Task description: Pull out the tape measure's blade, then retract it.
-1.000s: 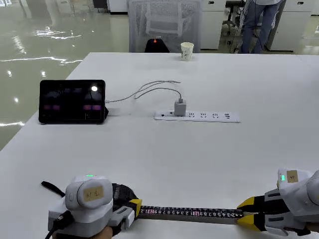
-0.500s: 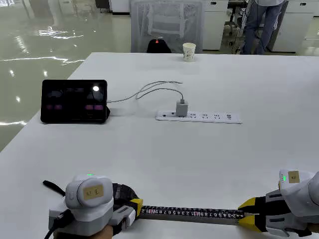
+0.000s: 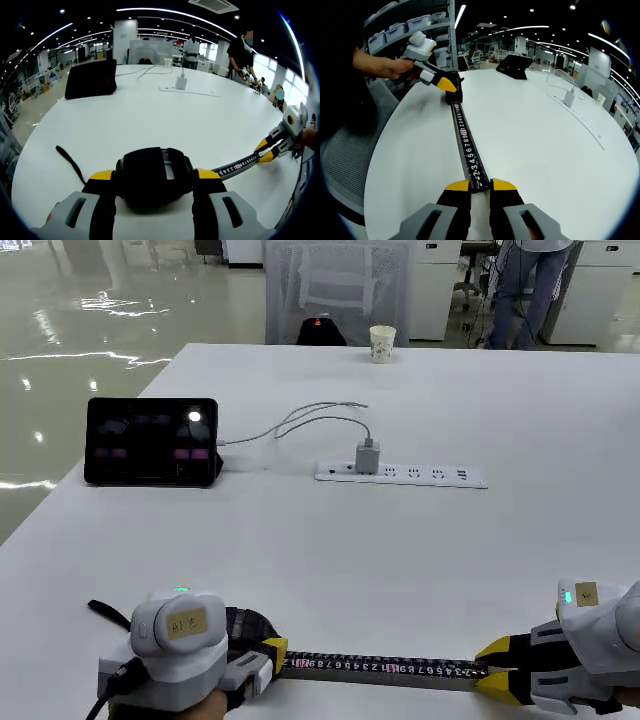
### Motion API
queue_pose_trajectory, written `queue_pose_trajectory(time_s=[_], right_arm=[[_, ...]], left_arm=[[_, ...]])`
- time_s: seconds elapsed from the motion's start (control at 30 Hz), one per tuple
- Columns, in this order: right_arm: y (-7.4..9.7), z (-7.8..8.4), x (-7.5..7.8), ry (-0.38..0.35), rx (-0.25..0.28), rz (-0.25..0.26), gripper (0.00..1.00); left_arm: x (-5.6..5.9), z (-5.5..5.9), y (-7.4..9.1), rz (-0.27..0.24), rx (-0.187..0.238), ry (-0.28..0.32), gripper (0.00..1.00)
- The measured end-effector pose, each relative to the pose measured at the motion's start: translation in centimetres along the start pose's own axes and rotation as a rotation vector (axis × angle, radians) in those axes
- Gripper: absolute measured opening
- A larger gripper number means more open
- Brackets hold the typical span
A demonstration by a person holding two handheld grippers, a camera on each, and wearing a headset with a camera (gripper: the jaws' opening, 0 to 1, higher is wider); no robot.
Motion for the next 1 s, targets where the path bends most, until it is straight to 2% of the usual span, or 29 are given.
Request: queue_pose_trajectory(time_s=[1.0], right_arm=[[-1.9,-1.7,-0.3,0.015,0.011,-0.018,0.10]], left_arm=[[-0.1,-0.1,0.1,0.012,-0.011,0.006,0.56]])
Point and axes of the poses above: the centre of the closed fingertips' face, and the gripper's own axes: y roughly backward along the fingers, x roughly to its right, z roughly out of its underside, the point moved 7 cm from there along y, roughly backward along the fingers, and after that the axes turned 10 degrees about -z, right-handed, at the moved point
